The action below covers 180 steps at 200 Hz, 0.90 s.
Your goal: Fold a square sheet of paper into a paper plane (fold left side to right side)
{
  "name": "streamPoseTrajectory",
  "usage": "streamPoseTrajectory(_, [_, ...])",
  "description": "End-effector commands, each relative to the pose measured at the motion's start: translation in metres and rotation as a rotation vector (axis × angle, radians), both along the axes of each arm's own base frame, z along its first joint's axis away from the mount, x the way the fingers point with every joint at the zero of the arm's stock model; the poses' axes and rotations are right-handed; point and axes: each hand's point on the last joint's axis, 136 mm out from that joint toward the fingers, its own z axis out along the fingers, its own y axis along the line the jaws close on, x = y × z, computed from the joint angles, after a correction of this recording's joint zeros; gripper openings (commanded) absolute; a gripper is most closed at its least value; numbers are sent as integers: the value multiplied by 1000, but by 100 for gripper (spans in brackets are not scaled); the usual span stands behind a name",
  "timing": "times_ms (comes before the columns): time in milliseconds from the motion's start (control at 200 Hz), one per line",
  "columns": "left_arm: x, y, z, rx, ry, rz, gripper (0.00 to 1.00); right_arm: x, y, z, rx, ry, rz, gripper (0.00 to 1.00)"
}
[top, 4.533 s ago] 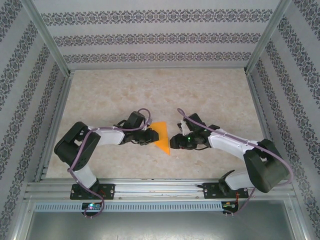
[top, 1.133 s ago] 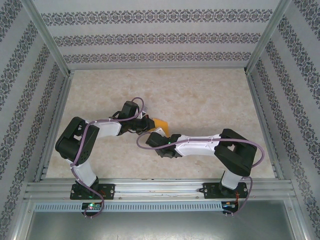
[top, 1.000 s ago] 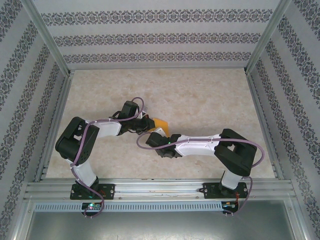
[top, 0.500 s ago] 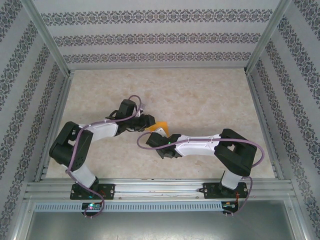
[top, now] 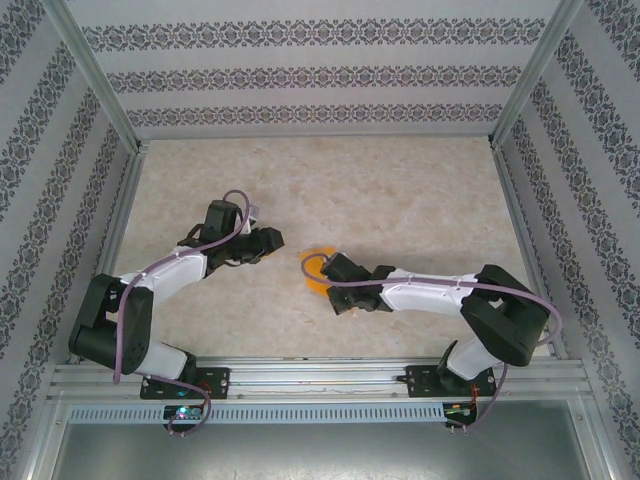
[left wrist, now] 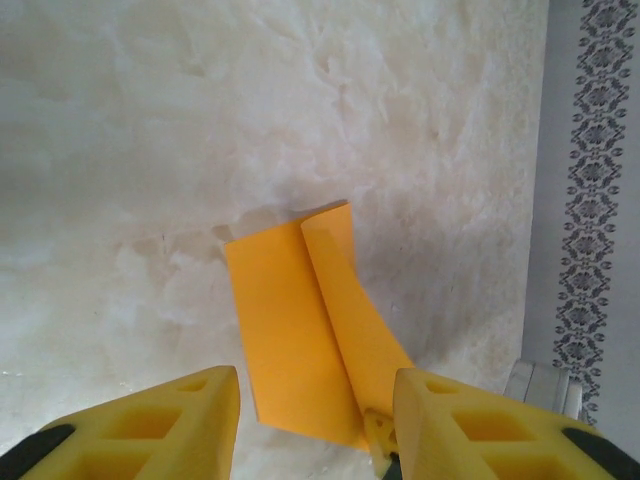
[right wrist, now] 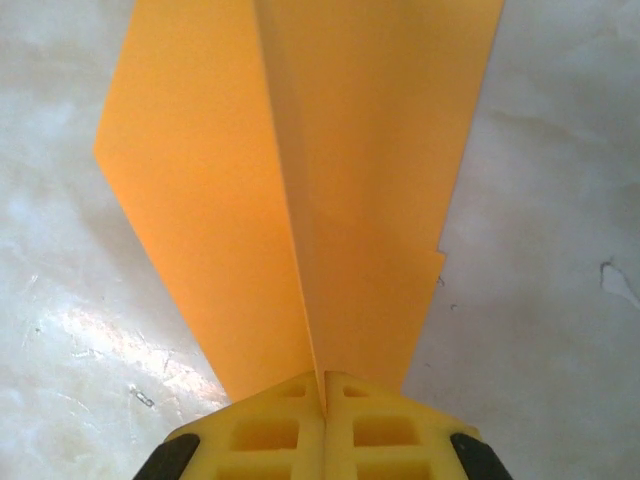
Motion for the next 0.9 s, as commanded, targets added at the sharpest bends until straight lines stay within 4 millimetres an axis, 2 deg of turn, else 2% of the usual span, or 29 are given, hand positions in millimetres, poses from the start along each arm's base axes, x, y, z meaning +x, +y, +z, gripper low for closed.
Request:
streamPoseTrajectory(0, [-12,3,-8,11,29,-31,44,-8,15,6,159,68,51,0])
streamPoseTrajectory(360, [-18,-10,-19,-42,71,-73,44,-8,13,4,392,219,24,0])
streamPoseTrajectory(595, [-26,-35,-29,-47,103,-143,45,-7,10,5,450,268,16,0])
streamPoseTrajectory(894, [-32,-78,-36,-38,116,-234,47,-4,12,-2,470,310,-4,0])
